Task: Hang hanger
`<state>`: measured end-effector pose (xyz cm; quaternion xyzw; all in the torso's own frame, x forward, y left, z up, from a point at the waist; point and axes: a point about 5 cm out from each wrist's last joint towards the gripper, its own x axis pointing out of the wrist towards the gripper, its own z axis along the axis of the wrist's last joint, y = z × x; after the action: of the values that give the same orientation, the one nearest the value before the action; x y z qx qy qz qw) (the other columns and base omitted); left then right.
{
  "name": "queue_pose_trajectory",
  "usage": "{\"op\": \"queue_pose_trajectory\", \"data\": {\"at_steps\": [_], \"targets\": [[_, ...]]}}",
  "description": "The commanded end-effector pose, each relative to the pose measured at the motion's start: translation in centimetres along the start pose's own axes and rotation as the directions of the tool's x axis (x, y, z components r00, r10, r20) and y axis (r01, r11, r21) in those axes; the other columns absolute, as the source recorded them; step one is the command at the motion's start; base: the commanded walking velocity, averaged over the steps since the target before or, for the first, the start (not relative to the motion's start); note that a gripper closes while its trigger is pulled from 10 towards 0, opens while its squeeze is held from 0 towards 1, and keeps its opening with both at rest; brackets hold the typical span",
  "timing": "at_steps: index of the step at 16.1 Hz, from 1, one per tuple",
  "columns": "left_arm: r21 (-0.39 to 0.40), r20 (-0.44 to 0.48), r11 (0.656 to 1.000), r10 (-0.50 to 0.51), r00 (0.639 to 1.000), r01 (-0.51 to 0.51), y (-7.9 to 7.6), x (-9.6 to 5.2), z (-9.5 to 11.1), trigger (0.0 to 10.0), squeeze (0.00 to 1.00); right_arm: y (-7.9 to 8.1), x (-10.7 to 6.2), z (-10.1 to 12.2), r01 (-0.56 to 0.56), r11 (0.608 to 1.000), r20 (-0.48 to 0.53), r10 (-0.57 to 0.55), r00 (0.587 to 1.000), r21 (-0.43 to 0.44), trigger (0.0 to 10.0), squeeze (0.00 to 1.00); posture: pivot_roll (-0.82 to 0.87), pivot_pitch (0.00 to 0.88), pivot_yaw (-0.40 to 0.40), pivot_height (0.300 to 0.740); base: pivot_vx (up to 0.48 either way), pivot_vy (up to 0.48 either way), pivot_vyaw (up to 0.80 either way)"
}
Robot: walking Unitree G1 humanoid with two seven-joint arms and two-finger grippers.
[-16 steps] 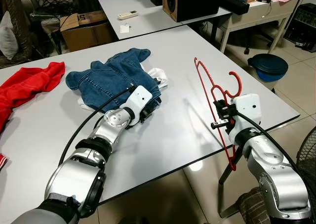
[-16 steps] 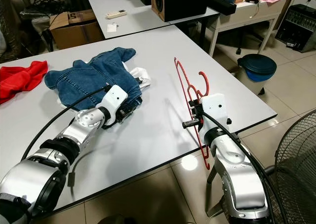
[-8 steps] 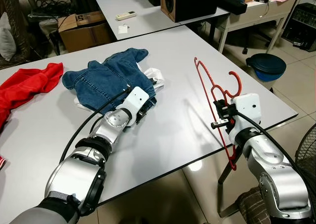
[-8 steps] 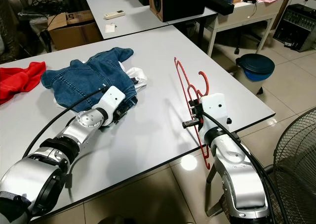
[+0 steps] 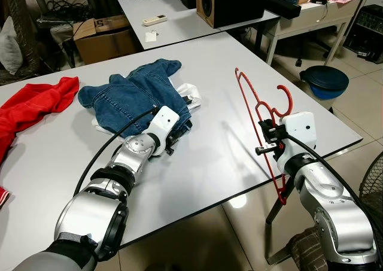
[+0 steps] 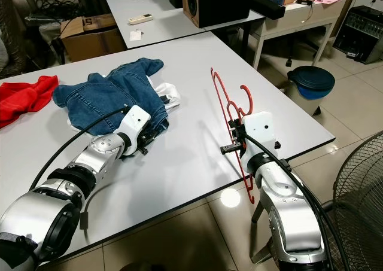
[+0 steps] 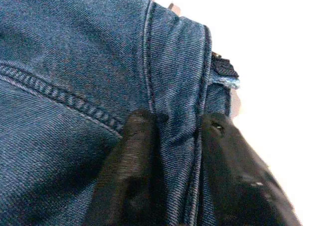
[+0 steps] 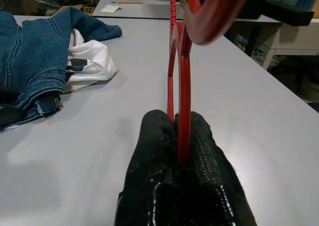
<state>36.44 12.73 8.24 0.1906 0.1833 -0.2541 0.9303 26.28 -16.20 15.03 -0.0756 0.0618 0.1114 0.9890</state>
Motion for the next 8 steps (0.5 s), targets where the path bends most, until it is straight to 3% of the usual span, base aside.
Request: {"op": "queue_pose_trajectory", "data": {"at_steps": [1,6,8], "targets": [[-0.034,-0.085,0.999,-0.016,0.996,0.013,-0.2,-0.5,-2.3,0.0,0.00,0.3,0.2,0.8,-0.021,1.000,0.032,0.021,0.999,-0.016,10.0,0.00,-0.16,0.000,0.104,0.740,0.000,0.000,0.00],[-0.111,-0.006,0.994,-0.020,1.000,0.019,0.9,-0.9,-1.8,0.0,0.00,0.0,0.2,1.0,-0.015,1.000,0.036,0.016,0.999,-0.025,10.0,0.00,-0.17,0.000,0.102,0.740,0.000,0.000,0.00],[-0.128,0.078,0.991,-0.035,0.996,0.045,1.6,-1.2,-0.7,0.0,0.00,0.0,0.2,1.1,-0.016,0.999,0.037,0.017,0.999,-0.028,10.0,0.00,-0.17,0.000,0.097,0.740,0.000,0.000,0.00]]}}
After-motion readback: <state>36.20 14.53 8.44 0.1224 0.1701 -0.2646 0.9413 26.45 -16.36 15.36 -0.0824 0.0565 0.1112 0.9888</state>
